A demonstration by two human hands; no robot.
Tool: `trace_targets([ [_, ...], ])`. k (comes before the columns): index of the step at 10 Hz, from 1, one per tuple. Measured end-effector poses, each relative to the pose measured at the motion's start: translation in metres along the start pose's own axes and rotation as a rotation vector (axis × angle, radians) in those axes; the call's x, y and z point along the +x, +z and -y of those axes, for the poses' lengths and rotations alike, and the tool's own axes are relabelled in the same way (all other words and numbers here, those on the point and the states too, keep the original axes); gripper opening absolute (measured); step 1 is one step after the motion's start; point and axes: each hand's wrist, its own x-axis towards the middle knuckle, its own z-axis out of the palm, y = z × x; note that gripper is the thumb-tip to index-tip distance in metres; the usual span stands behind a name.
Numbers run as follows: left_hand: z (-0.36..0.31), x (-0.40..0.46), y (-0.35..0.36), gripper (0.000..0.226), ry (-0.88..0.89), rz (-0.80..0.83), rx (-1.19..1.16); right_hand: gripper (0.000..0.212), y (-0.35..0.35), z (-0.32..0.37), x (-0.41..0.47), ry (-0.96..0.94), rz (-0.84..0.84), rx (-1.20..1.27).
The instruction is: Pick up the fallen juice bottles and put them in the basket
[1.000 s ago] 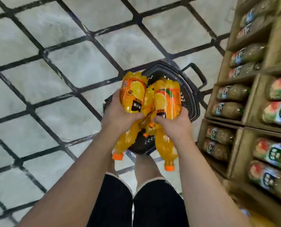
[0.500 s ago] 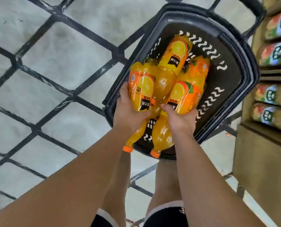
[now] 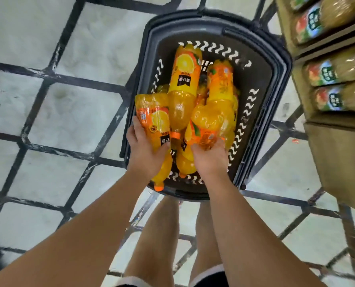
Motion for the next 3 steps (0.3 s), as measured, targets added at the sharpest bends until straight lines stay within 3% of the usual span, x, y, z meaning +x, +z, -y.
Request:
trace_targets([
  [1,-0.006,-0.008,-0.001,0.101,0.135,-0.173,0.044,0.066,-0.023,-0.015,-0.005,-0.102,0.03,0.016],
  [2,-0.019,-0.018,0.006,0.091,0.199,-0.246,0.164,0.062,-0.045,-0.018,-0.01,-0.133,0.055,-0.008],
  [3,-0.038,-0.033,0.009,0.074,0.244,-0.216,0.322,0.06,-0.064,-0.015,-0.019,-0.17,0.078,-0.033],
])
